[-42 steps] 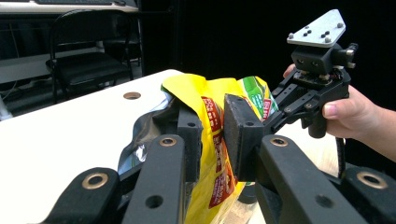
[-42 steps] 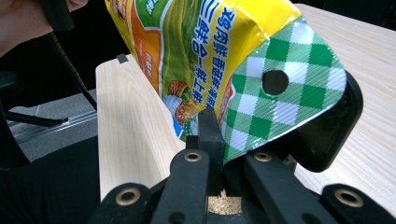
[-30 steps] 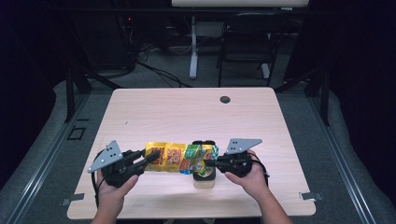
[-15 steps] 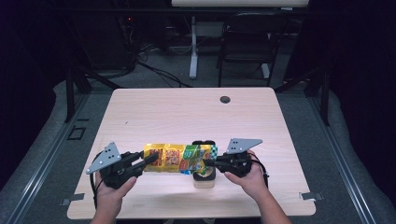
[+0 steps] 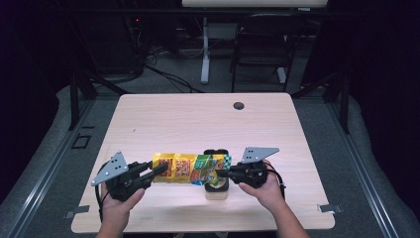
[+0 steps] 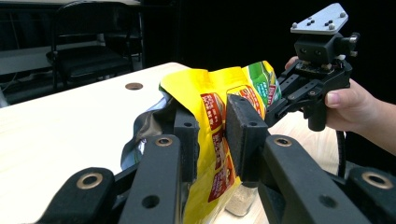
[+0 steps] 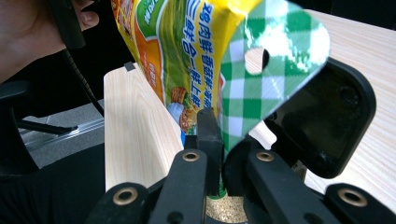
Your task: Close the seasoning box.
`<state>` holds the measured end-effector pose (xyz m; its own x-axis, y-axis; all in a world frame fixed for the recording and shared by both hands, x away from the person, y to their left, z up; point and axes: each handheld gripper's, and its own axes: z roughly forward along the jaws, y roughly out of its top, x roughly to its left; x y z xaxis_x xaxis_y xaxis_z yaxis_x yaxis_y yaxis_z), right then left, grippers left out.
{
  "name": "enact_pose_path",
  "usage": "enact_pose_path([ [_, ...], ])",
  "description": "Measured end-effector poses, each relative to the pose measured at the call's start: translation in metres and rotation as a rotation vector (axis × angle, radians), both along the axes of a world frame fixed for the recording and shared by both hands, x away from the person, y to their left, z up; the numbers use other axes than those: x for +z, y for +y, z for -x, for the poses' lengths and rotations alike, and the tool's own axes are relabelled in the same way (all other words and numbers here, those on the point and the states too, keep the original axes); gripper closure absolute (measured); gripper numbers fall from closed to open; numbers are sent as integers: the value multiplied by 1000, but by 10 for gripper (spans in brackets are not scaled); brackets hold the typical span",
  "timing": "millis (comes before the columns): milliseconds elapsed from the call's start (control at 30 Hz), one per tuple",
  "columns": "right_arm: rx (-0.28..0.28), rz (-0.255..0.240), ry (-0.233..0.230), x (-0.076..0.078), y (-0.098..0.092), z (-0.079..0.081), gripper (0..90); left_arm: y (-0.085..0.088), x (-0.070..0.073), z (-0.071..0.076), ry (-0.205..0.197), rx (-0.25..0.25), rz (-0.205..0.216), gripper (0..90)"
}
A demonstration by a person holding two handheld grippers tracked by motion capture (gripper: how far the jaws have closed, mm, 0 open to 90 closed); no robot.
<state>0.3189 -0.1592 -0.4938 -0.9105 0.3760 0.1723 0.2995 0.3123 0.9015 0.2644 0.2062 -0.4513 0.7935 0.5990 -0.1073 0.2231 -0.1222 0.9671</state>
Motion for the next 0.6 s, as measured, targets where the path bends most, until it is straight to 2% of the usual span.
enact_pose_path([
  [300, 7, -23, 15, -3, -7, -3, 867, -3, -1, 0, 3, -5, -6, 751],
  [333, 4, -27, 18, -4, -8, -4, 865, -4, -1, 0, -1, 12, -8, 752],
  [400, 6, -44, 30, -6, -10, -5, 864, -3, -1, 0, 5, -7, -8, 751],
  [600, 7, -65, 39, -8, -12, -6, 896, -2, -4, 0, 14, -6, -13, 748],
])
